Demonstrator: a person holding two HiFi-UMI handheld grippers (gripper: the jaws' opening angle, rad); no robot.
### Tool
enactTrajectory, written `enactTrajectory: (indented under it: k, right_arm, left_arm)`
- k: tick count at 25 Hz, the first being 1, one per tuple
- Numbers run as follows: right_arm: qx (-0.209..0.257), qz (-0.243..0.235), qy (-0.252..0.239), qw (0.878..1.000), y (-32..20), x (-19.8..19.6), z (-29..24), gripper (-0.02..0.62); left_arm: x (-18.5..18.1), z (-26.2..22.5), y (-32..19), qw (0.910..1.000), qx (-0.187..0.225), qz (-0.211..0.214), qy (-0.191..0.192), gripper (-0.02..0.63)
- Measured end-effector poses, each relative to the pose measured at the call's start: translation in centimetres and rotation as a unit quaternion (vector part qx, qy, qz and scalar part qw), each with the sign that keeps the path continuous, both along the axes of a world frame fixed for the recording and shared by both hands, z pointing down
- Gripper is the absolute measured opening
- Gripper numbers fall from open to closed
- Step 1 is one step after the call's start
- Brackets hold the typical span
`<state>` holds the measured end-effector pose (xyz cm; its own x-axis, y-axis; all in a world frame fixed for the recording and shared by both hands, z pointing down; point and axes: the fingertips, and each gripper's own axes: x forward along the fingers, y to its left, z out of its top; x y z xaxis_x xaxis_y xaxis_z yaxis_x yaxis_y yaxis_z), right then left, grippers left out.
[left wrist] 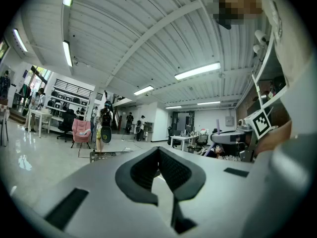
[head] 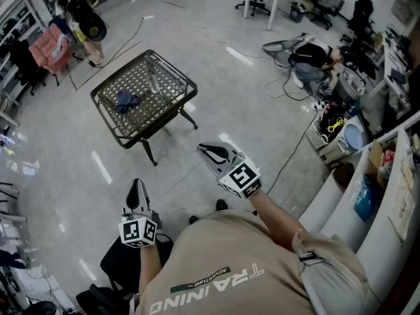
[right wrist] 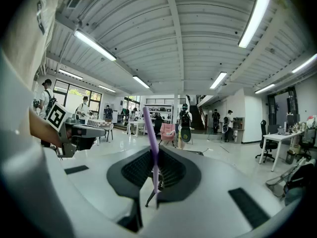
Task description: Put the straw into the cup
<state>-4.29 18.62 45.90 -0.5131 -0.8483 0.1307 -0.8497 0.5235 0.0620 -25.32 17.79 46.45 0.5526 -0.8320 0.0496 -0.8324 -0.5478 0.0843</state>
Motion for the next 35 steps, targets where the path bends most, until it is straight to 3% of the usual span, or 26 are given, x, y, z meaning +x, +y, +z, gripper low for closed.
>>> enactTrajectory:
  k: [3,6,13,23,32,35]
  right_arm:
    - [0.003,0.05,0.005,0.999,0.4,3.2,-0.3,0.04]
    - [0.002,0.073,0.008,0.997,0.3,3.5,-0.8,0.04]
    - [0.002,0.067,0.002,0.998,0.5,2.0,-0.8,0.04]
    - [-0.002,0.107,0.009,0.994,-1.1,2.6,-1.3,0.04]
    - [-0.006,0.104,0.006,0.995,-5.3,4.6,-0.6,0.04]
    - [0.0,0.1,-0.003,0.995,-8.1,7.1,-0.7,0.04]
  left_arm:
    - [3.4,0.3,-1.6,0.9989,0.003,0.045,0.013,0.015]
    - [4.1,-0.2,-2.5,0.9977,0.002,0.066,0.015,0.015]
    - [2.7,-0.1,-2.1,0.9981,-0.005,0.061,0.009,0.015]
    - [3.2,0.9,-4.4,0.9953,-0.007,0.095,0.019,0.015]
    - [5.5,0.8,-8.7,0.9955,-0.01,0.094,0.01,0.015]
    - [7.7,0.9,-11.3,0.9959,-0.02,0.088,0.003,0.015]
